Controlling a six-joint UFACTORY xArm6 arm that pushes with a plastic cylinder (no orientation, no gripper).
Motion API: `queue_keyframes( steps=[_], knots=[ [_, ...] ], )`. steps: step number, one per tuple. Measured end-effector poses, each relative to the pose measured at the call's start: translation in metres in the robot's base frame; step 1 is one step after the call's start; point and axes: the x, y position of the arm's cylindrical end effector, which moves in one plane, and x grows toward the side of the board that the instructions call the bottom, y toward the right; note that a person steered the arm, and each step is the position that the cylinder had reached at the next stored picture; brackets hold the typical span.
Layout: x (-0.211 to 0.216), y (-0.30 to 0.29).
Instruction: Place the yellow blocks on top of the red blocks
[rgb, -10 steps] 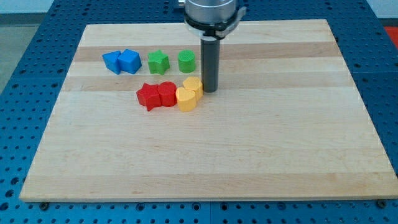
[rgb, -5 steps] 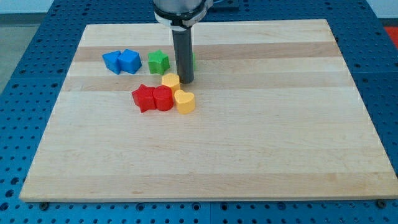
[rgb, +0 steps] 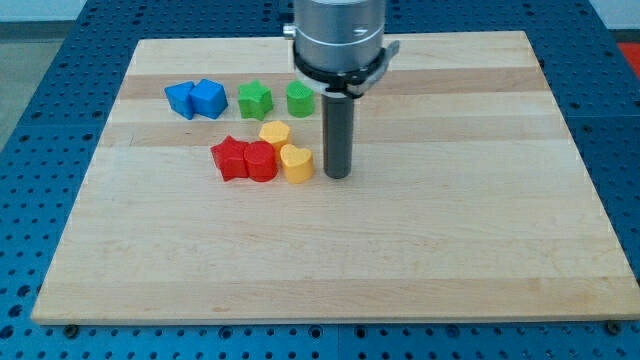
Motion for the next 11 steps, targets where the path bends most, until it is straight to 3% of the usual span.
queue_keyframes(
  steps=[1, 3, 5, 11],
  knots=[
    [0.000, -0.006],
    [-0.044, -0.006],
    [0.024, 0.012],
    [-0.046, -0.048]
  ],
)
